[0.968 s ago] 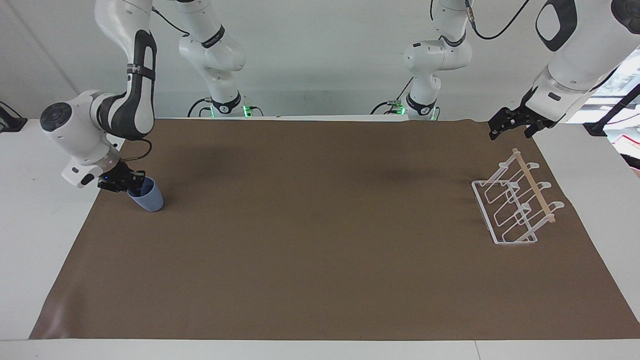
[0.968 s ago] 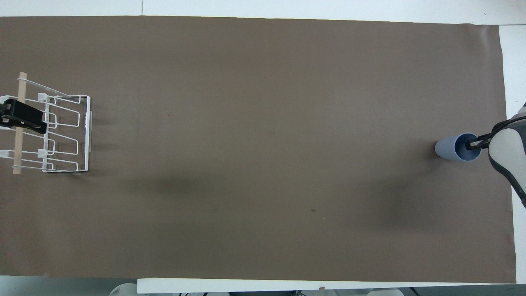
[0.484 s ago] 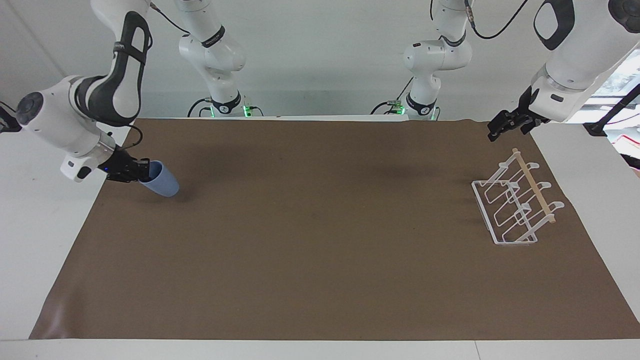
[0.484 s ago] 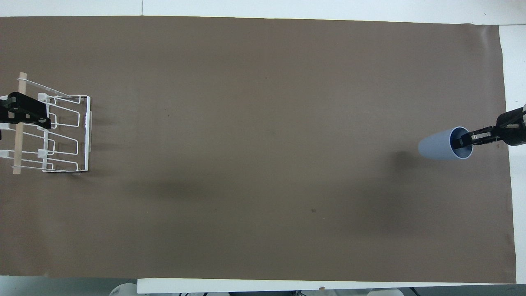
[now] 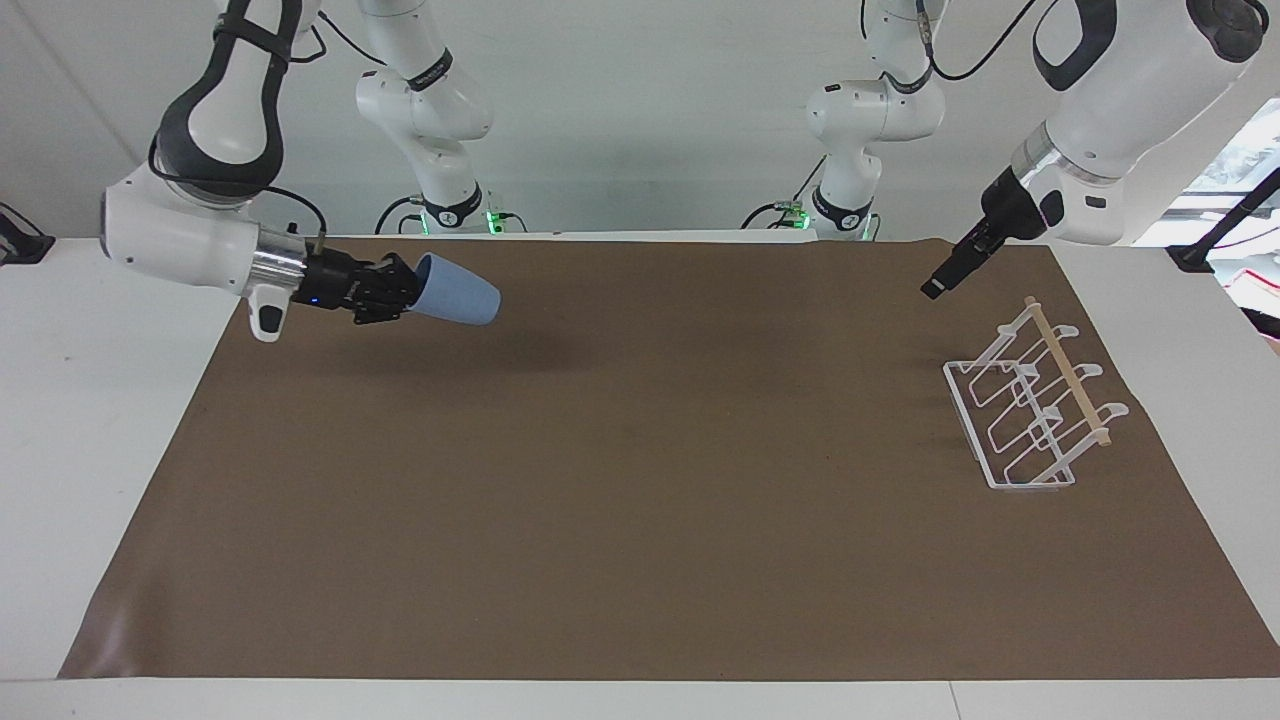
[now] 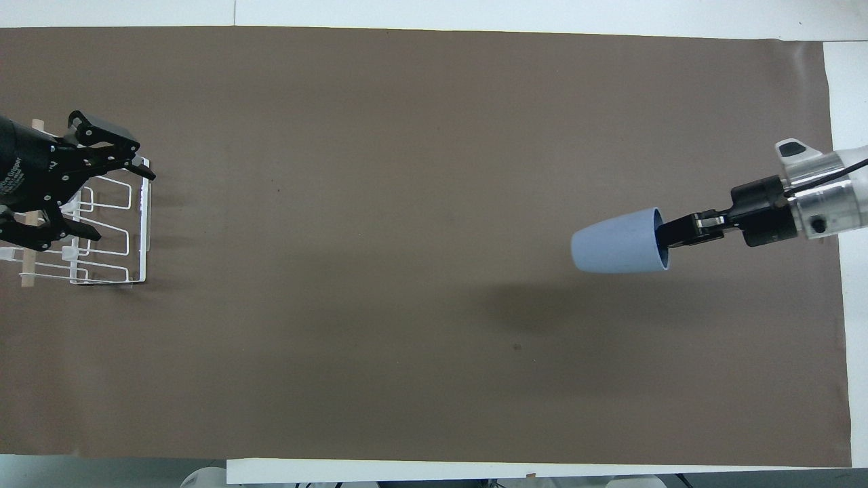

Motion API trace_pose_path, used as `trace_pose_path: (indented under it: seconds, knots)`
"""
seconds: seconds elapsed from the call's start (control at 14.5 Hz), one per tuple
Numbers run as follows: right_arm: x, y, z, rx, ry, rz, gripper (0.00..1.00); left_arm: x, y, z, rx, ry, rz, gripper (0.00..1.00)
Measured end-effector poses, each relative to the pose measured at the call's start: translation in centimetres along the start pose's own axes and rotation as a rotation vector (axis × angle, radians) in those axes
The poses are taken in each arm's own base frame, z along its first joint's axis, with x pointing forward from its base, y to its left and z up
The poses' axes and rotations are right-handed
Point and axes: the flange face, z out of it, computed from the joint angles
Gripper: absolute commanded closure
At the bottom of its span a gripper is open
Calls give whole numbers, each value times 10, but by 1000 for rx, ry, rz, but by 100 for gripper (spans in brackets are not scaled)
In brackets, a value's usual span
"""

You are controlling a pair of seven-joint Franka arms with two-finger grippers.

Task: Hang cup on cup holder
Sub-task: 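Lift the cup with the right gripper while the left gripper approaches, then close the left gripper around the cup's outer wall near the right gripper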

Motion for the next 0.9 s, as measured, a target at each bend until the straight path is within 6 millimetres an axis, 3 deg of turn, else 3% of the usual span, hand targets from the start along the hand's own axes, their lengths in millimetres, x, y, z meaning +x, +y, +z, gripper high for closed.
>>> trace_pose_path:
  seconds: [0.48, 0.76, 0.9]
  knots:
    - [32, -97, 127, 84, 87, 66, 98, -109, 69, 6, -154, -53, -327, 0]
    - [33, -136, 182, 126, 167, 98, 98, -164, 91, 17, -189, -102, -473, 1]
    - [31, -145, 195, 142, 176, 109, 97, -182, 95, 28, -169, -201, -556, 1]
